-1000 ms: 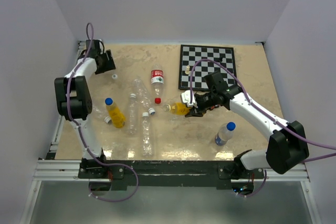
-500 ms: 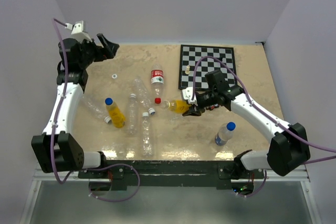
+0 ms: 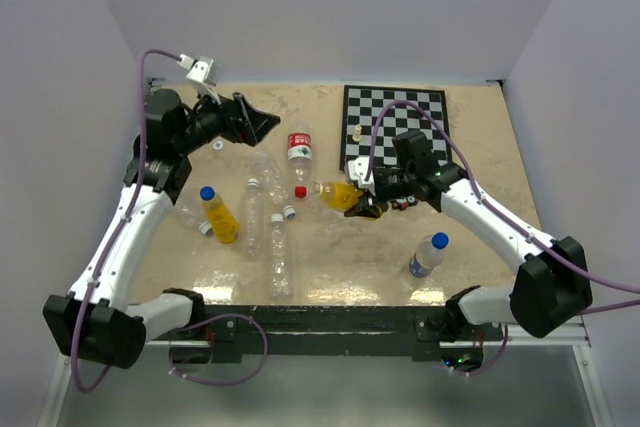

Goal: Unscrew the bottle caps
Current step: Place the bottle cap at the center of the board, then place the plastic bottle at the center of the board.

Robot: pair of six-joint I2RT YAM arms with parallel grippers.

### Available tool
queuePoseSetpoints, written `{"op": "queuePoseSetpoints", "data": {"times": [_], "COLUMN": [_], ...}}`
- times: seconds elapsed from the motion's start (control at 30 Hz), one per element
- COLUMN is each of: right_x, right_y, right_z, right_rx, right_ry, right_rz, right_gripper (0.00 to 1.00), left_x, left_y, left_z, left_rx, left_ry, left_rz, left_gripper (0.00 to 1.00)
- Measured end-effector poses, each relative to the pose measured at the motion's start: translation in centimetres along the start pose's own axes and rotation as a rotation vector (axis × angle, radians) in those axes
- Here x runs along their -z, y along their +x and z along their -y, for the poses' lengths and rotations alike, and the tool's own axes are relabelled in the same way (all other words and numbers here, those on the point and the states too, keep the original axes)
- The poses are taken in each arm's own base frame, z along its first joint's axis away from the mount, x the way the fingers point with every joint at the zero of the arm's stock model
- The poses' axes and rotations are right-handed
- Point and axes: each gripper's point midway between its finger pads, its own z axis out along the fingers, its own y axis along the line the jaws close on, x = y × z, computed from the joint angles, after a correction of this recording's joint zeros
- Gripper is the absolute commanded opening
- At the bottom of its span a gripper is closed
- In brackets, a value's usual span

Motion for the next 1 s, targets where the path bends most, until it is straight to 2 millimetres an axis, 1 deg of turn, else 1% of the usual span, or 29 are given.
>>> {"op": "queuePoseSetpoints", "data": {"times": [0.07,0.17,0.23,0.33,0.53,0.67,0.8,0.9,1.0], "right_x": [0.2,0.6,0.9,1.4,1.9,1.9,2.0,2.1,2.3], "right_y": [-0.2,-0.6,-0.9,-1.3,-1.8,-1.8,-1.4,-1.4,-1.3], "right_z": [0.1,0.5,0.7,1.1,1.9,1.8,1.7,1.7,1.7], "right_rx": [-0.008,-0.012,-0.016,-0.028,-0.057,-0.079,-0.105,-0.109,-0.115], "right_ry": [0.007,0.027,0.038,0.059,0.094,0.094,0.096,0.099,0.104], "right_rz": [0.006,0.018,0.032,0.048,0.077,0.088,0.086,0.089,0.089], "right_gripper": [0.0,0.0,0.0,0.0,0.0,0.0,0.0,0.0,0.0], "left_x": [0.8,1.5,1.6,1.4,0.6,0.2,-0.2,-0.6,-0.8], "left_y": [-0.5,-1.0,-0.3,1.6,5.1,6.9,7.3,7.9,7.9], "left_z": [1.8,4.2,5.9,7.6,8.7,9.4,9.8,11.1,11.0], "left_rx": [-0.035,-0.061,-0.067,-0.063,-0.048,-0.041,-0.045,-0.054,-0.057], "left_ry": [0.012,0.034,0.059,0.079,0.067,0.063,0.034,0.045,0.023], "left_rz": [0.02,0.049,0.045,0.015,-0.047,-0.072,-0.06,-0.063,-0.047], "left_gripper": [1.0,1.0,1.0,1.0,1.0,1.0,1.0,1.0,1.0]}}
